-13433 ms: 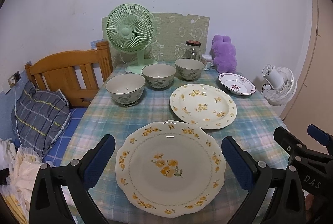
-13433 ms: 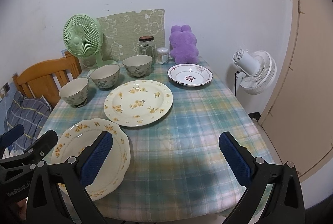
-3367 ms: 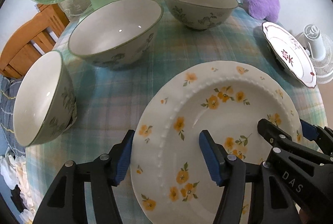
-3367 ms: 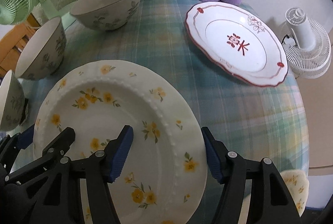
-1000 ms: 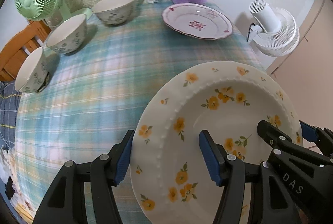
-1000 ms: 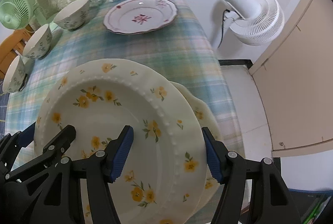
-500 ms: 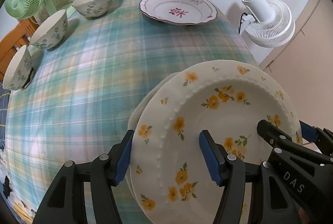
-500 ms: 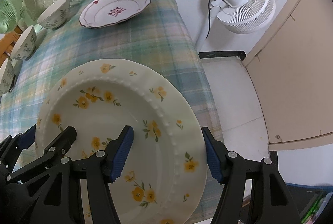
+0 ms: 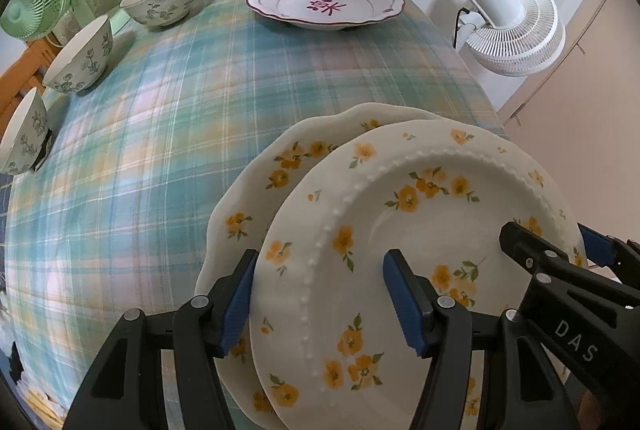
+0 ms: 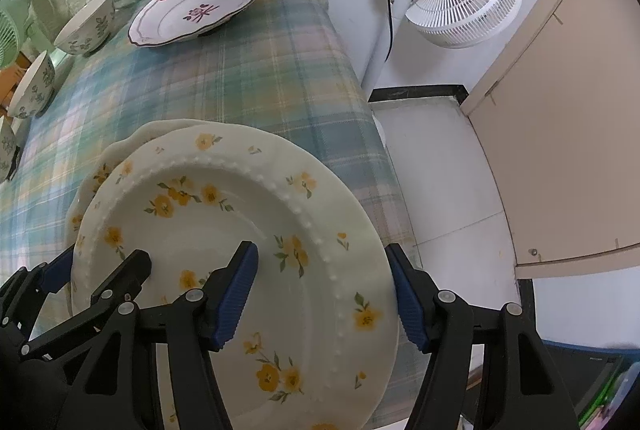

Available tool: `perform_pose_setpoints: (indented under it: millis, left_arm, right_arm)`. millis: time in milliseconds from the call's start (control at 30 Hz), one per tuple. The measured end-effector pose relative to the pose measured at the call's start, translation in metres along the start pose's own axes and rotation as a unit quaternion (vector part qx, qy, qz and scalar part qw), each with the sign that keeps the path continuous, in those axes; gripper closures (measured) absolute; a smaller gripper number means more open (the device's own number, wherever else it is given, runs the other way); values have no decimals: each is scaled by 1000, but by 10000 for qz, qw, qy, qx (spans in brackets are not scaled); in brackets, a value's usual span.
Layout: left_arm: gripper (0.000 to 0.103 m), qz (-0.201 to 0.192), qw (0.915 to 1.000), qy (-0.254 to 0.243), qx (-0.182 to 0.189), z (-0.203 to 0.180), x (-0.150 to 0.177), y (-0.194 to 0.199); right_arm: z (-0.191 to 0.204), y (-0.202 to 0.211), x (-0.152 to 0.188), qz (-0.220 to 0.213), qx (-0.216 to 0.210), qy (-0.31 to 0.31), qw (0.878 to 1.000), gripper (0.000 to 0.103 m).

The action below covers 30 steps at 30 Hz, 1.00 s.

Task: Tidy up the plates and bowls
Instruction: 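Lower the beaded-rim plate onto the scalloped plate with both grippers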

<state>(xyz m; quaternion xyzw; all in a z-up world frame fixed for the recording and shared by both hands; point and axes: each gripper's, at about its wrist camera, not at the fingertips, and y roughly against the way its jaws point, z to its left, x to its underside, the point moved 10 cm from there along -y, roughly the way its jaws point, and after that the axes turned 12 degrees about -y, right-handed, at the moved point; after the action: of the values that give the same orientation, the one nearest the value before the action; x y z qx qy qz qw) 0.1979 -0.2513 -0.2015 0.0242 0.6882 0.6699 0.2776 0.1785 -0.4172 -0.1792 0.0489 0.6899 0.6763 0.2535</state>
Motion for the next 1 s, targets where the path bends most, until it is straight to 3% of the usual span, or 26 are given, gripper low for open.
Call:
perform_pose_setpoints:
  millis: [167,300,567,767,1000]
  left_arm:
    - [38,-54,9997,-87,-225,-1,-1,0]
    - [36,-133,9959,-480,-752,-6,-1,2]
    - [20,-147,9972,-437,-590,-8,-1,0]
    - [17,-28,9976,-472,-508,-13,6,5]
    - [17,-54,9982,-477,-360,-17,15,16]
  right_arm:
    - [-2,-1,-1,-23,-4,-13,10000,36]
    - [2,-1,1,-42,-41,16,10000,37]
    - [3,-4,1,-65,-57,29,10000,37]
    - [-4,1,11,118,-149,-47,9998,37]
    - [-19,16,20,30,-62,-136,9999,38]
